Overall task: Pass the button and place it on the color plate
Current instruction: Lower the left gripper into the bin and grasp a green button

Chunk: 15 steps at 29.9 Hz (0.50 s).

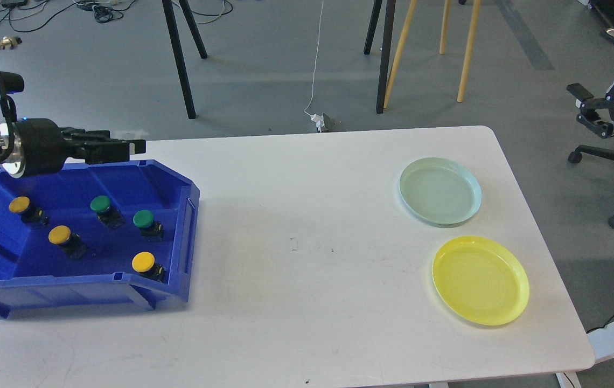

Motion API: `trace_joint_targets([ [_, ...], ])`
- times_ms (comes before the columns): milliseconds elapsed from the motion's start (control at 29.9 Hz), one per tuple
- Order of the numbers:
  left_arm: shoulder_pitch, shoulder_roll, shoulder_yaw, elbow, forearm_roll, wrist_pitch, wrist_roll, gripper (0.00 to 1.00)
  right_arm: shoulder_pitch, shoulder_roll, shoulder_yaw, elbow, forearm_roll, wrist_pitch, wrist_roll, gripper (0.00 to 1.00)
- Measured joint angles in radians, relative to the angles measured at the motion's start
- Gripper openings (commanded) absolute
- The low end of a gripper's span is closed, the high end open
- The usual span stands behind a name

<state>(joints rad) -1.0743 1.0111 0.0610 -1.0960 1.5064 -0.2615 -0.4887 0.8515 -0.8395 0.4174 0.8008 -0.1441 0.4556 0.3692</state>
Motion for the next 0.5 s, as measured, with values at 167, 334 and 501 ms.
trace_joint_targets([
  [167,0.052,-0.009,0.002,0.022,0.191,0.01,0.0,1.0,0.001,0.024,-0.001,-0.021,0.0,0.0,-0.002,0.99],
  [334,0.092,-0.043,0.002,0.067,0.236,0.009,0.0,1.0,0.001,0.028,-0.001,-0.023,-0.002,-0.002,-0.003,0.99],
  [501,0.107,-0.104,0.003,0.103,0.238,-0.008,0.0,1.0,-0.001,0.028,-0.002,-0.023,-0.028,-0.005,-0.003,0.99],
])
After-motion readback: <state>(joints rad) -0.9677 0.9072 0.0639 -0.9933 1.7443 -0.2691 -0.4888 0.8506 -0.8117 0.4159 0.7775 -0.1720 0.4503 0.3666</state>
